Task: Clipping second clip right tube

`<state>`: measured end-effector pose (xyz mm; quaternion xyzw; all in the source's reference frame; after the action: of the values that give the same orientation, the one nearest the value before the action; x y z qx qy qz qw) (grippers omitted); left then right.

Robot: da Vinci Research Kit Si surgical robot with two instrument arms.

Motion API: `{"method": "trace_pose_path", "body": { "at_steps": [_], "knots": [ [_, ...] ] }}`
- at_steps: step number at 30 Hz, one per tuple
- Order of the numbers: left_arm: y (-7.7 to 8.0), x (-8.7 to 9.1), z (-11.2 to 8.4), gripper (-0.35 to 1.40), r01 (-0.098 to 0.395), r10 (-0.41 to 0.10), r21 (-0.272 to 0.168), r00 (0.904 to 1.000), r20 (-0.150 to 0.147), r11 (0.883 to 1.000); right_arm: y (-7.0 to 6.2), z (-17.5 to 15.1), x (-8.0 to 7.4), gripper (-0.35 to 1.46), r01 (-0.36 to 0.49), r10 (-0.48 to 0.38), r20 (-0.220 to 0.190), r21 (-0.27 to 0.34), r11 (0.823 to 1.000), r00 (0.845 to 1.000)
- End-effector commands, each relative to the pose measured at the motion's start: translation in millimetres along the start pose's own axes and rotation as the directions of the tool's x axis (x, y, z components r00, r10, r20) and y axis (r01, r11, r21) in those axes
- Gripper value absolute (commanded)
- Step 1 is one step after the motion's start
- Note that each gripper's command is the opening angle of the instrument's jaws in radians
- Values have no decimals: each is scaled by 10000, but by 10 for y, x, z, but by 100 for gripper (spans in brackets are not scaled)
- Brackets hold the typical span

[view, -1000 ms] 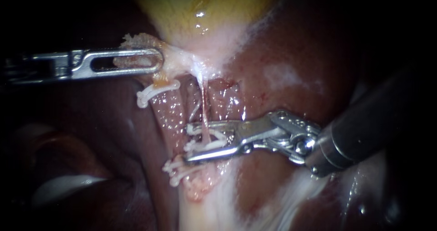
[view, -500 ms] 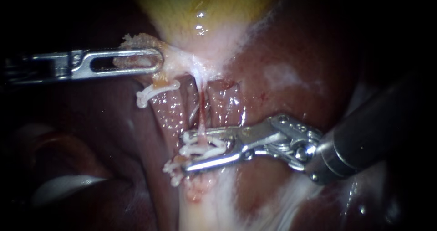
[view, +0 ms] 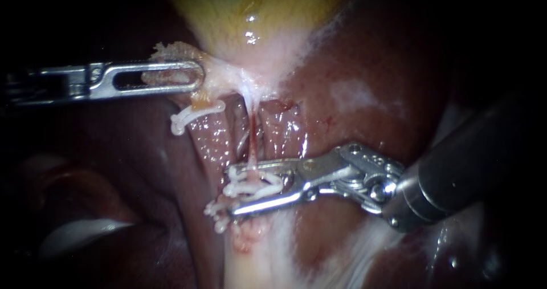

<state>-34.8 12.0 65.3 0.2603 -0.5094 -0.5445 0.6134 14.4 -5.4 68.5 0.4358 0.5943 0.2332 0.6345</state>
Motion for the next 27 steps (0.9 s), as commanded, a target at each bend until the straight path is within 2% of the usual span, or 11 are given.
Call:
{"method": "trace_pose_path", "body": {
  "at_steps": [1,7,9,13,14,18,22,27],
  "knots": [
    [0,0,0,-35,-2,2,-1,10000,1,10000,0,0,1,41,-56,56,9,6,10000,10000],
    [0,0,1,-35,-3,3,-4,10000,3,10000,2,-2,3,24,-359,359,-40,-89,9993,9993],
    [0,1,1,-35,-3,3,-4,10000,3,10000,3,-3,3,11,-477,476,-69,-153,9987,9988],
    [0,1,1,-35,-4,4,-5,10000,5,10000,7,-8,3,-31,-594,592,-94,-211,9980,9982],
    [0,1,1,-35,-4,4,-5,10000,5,10000,7,-9,3,-35,-712,710,-101,-213,9972,9974],
    [0,1,1,-35,-4,4,-5,10000,5,10000,9,-12,3,-35,-831,830,-40,-365,9959,9965],
    [0,1,1,-35,-4,4,-6,10000,6,10000,7,-13,2,-35,-839,853,246,-530,9951,9961],
    [0,1,1,-35,-4,4,-6,10000,6,10000,7,-13,2,-35,-839,853,247,-529,9951,9960]
  ]
}}
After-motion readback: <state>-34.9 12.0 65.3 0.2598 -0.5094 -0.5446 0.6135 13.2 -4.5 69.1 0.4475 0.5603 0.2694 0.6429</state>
